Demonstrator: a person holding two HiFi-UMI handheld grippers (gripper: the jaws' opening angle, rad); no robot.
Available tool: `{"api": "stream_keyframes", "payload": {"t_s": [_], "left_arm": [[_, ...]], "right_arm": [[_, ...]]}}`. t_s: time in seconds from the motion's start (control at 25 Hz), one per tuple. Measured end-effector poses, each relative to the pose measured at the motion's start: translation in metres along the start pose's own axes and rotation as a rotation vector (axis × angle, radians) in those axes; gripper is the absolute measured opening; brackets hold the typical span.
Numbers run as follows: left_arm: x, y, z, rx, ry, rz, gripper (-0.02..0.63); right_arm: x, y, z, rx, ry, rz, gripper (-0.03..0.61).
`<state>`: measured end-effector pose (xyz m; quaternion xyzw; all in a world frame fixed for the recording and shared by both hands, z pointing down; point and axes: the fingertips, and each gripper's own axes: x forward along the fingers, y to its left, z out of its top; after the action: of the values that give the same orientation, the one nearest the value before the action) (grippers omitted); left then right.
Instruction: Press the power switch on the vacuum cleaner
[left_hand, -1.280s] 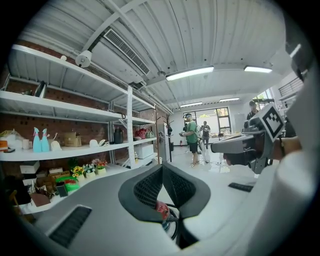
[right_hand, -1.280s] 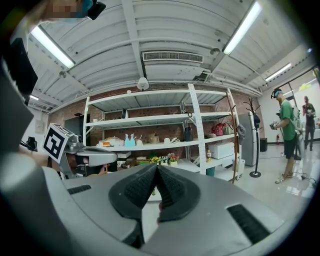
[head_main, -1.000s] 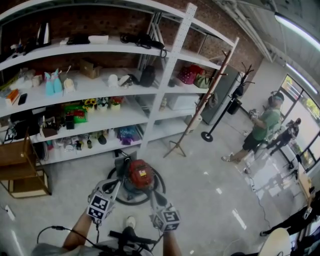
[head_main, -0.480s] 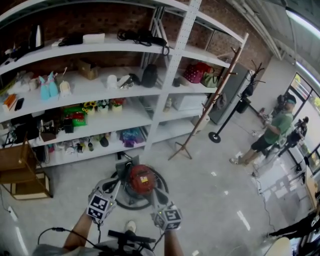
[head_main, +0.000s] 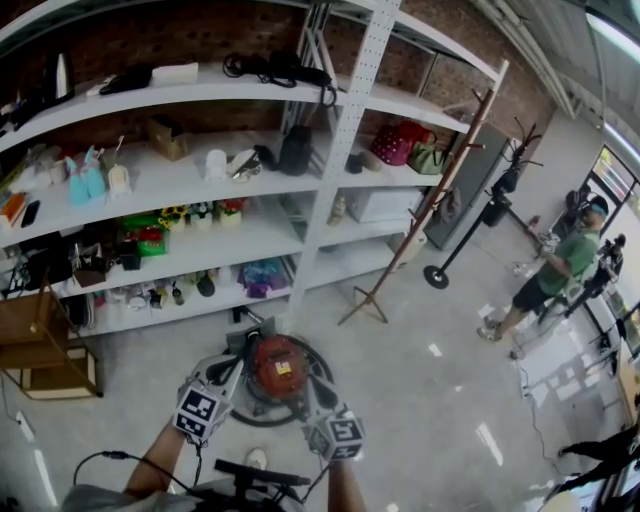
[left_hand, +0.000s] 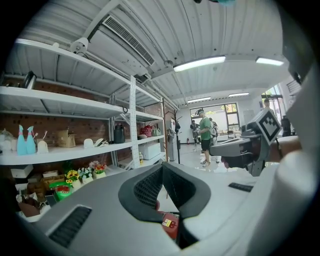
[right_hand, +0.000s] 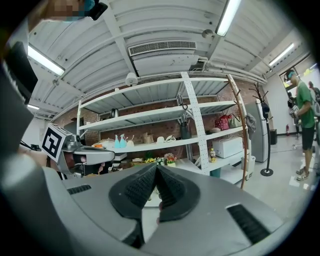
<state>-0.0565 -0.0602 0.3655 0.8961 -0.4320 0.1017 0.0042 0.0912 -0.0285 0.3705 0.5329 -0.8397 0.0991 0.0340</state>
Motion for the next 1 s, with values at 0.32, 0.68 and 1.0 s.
{"api": "stream_keyframes", "payload": {"t_s": [0.32, 0.68, 1.0], "left_arm": [[0.038, 0.004, 0.005, 0.007, 0.019, 0.012, 0.008], [0.060, 0.017, 0.004, 0.008, 0.031, 0.024, 0.008], [0.076, 0.029, 0.000, 0.007, 0.046, -0.004, 0.006]], "right_arm": [[0.025, -0.030, 0.005, 0.015, 0.004, 0.029, 0.011], [0.039, -0.050, 0.005, 0.022, 0.014, 0.033, 0.012], [0.051, -0.056, 0.003, 0.054, 0.027, 0.005, 0.011]]}}
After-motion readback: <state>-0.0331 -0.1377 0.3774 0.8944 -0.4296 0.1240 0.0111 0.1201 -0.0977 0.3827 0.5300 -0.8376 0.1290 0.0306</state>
